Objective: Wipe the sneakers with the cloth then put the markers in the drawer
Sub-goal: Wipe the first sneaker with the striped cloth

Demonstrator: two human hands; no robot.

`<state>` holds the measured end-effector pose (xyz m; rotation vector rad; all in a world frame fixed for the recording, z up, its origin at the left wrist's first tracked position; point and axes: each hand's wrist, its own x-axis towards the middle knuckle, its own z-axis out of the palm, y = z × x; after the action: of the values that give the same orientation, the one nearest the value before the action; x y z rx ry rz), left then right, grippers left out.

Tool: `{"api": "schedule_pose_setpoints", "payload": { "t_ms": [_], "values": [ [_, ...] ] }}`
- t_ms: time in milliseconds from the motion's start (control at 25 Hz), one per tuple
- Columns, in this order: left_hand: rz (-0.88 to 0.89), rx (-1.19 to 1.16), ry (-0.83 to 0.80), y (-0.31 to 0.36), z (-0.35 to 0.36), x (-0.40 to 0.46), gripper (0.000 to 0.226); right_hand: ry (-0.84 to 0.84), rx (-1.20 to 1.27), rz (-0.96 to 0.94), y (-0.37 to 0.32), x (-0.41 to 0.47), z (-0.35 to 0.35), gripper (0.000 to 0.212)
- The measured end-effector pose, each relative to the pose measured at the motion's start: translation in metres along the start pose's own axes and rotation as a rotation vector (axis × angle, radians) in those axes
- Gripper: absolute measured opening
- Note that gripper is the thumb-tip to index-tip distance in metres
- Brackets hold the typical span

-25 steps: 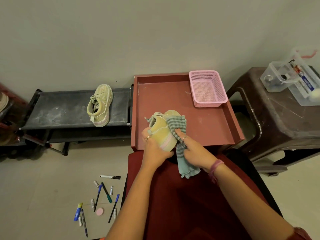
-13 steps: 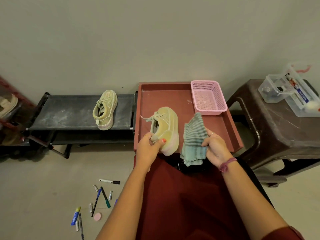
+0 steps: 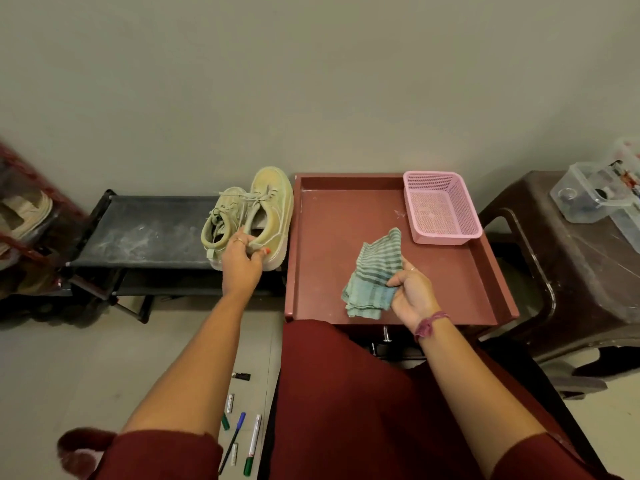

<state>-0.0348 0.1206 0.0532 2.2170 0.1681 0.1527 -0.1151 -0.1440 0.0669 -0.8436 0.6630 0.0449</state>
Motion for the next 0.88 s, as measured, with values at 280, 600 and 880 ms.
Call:
{"api": "schedule_pose_setpoints", "payload": {
  "t_ms": [280,600,880],
  "values": [
    [-0.089,0.035,0.004,-0.026,0.026,0.045,0.013,0.054,-0.010,0.033,0.010,0.025,-0.021,0.073],
    [-0.105,0.080,-0.054,-0.053,0.039,0.056,0.015,0.036,-0.004,0.053,0.022,0.033,-0.028,0.071],
    [-0.094,0.059,-0.118,-0.061,0.038,0.063,0.020,0.036,-0.009,0.072,0.026,0.034,-0.021,0.072]
  ]
}}
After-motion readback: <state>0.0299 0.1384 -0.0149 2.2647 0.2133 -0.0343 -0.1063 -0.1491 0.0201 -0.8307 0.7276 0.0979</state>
